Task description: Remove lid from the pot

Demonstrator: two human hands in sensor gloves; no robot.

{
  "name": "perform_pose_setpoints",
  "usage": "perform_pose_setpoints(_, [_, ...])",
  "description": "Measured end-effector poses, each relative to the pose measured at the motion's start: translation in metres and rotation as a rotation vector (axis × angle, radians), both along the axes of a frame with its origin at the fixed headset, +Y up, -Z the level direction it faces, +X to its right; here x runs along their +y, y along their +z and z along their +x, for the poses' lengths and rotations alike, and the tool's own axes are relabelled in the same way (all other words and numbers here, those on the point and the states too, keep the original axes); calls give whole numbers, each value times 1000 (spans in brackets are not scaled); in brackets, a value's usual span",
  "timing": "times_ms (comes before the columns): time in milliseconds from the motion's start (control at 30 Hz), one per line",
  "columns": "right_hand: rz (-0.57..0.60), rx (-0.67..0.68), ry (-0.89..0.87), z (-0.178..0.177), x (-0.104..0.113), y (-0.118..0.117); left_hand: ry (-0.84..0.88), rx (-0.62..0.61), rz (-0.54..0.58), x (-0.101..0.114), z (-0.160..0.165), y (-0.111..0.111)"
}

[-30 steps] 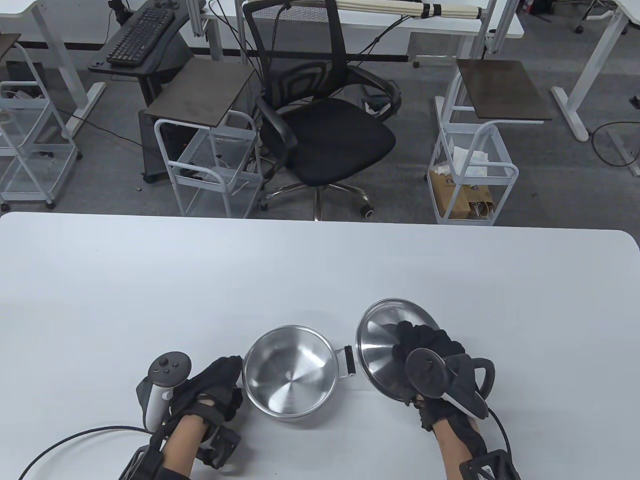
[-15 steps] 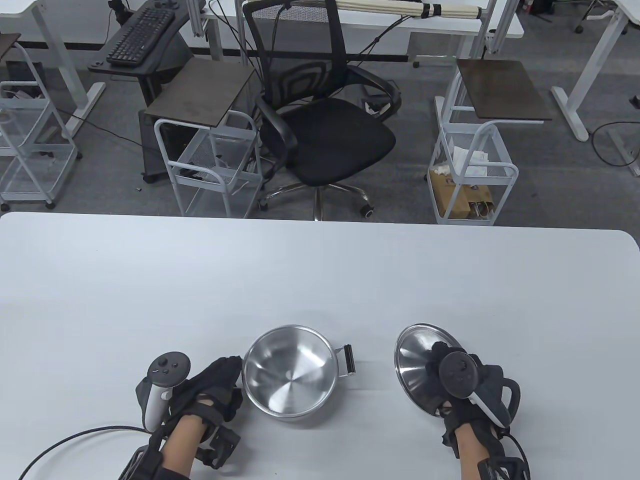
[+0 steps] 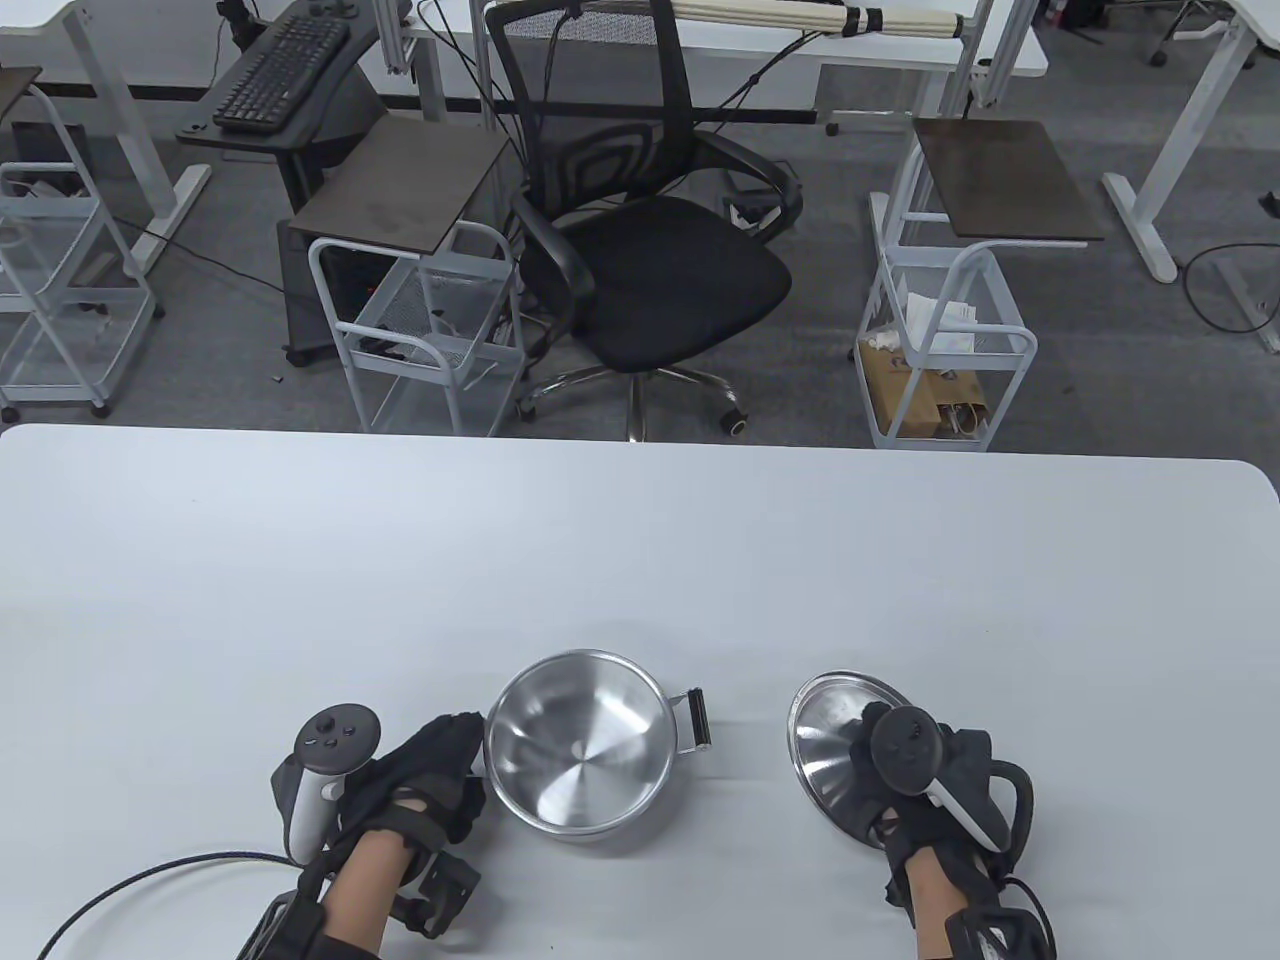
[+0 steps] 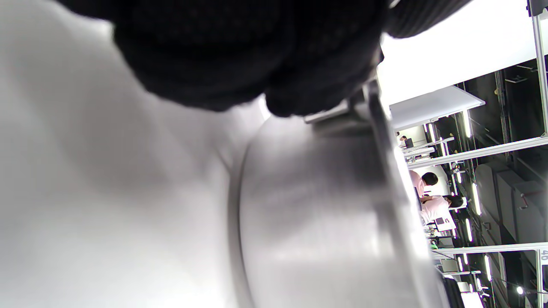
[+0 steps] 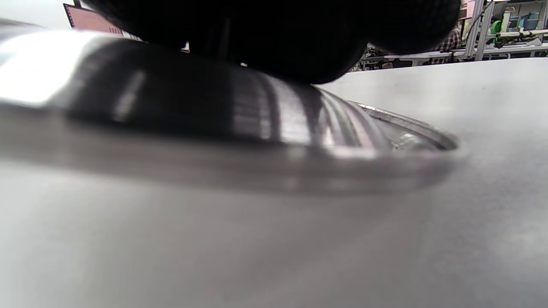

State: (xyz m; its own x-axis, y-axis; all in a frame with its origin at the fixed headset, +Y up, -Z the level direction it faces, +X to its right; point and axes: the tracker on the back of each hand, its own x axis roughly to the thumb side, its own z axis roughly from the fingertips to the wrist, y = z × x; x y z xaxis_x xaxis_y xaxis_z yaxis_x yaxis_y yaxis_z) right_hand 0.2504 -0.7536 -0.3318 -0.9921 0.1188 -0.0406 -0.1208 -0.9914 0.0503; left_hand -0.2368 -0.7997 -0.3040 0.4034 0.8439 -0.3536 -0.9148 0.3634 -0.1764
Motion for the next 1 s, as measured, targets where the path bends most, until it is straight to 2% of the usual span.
perform_pose_setpoints(733, [-61, 51, 128, -20, -11, 0, 12, -6, -7, -1, 0, 1])
perform_pose_setpoints(867, [-44, 37, 98, -18, -13, 2, 16, -7, -7, -1, 0, 1])
perform_pose_setpoints(1000, [-21, -13, -48, -8, -13, 4, 28, -4, -9, -1, -1, 2])
